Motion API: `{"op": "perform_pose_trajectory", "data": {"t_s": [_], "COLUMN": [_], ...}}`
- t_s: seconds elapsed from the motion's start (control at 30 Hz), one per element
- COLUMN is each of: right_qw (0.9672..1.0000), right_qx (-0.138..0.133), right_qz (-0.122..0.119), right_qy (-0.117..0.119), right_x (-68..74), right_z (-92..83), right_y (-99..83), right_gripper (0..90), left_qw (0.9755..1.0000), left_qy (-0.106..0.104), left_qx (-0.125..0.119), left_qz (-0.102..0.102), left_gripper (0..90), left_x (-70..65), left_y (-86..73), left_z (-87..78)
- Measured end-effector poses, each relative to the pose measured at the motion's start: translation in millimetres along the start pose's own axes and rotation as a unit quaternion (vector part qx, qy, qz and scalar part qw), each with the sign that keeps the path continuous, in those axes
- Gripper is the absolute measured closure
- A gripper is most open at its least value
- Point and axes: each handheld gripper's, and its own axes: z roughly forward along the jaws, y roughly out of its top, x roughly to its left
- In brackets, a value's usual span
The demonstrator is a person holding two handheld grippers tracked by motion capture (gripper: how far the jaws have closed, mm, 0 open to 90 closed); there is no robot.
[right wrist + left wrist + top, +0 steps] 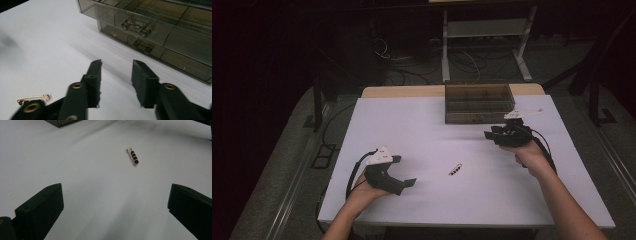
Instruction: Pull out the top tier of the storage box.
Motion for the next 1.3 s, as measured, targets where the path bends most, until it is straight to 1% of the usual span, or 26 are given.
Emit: {"op": "perform_pose_trajectory", "data": {"t_s": [0.1, 0.2, 0.27, 0.3, 0.37, 0.63, 0.73, 0.83, 1.0, 1.13, 1.3], "right_qw": [1.0, 1.0, 1.0, 1.0, 1.0, 0.9999, 0.9999, 0.9999, 0.9998, 0.9999, 0.9999], "right_qx": [0.001, 0.001, 0.002, 0.003, 0.0, 0.003, 0.001, 0.008, 0.006, 0.004, 0.005], "right_qz": [0.0, -0.003, -0.004, -0.006, -0.007, -0.013, -0.012, -0.011, -0.009, -0.004, -0.006], "right_qy": [0.0, 0.007, 0.008, 0.008, 0.003, 0.006, 0.008, 0.01, 0.015, 0.015, 0.011], "right_x": [-0.5, -1.6, -1.9, -2.1, -3.0, -8.0, -10.5, -12.2, -16.5, -20.1, -22.9], "right_z": [-0.4, -1.5, -1.8, -1.8, -2.1, -5.0, -6.9, -7.3, -6.3, -5.6, -5.1], "right_y": [0.6, 1.0, 1.5, 1.7, 2.1, 6.2, 9.0, 12.3, 17.2, 20.6, 26.5], "right_gripper": [68.3, 76.9, 79.9, 84.0, 88.9, 89.0, 89.0, 89.0, 88.9, 89.0, 89.0], "left_qw": [1.0, 1.0, 1.0, 1.0, 1.0, 1.0, 1.0, 1.0, 1.0, 1.0, 1.0], "left_qy": [0.0, 0.0, 0.0, -0.001, -0.001, 0.0, 0.0, 0.0, 0.0, 0.0, 0.0], "left_qx": [0.0, 0.0, 0.0, 0.0, 0.0, 0.0, 0.0, 0.002, 0.003, 0.004, 0.002], "left_qz": [0.0, 0.0, -0.001, 0.0, 0.0, -0.003, -0.003, -0.003, -0.003, -0.003, -0.005], "left_gripper": [0.0, 0.0, 0.0, 0.0, 0.0, 0.0, 0.0, 0.0, 0.0, 0.0, 0.0], "left_x": [0.0, 0.1, 0.1, 0.2, 0.3, 0.5, 0.5, 0.7, 0.5, 0.8, 0.8], "left_y": [0.0, 0.0, 0.0, 0.0, 0.0, -0.3, -0.3, -0.4, -0.4, -0.5, -0.6], "left_z": [0.0, 0.1, 0.2, 0.3, 0.3, 0.8, 1.0, 1.5, 1.9, 1.7, 1.7]}}
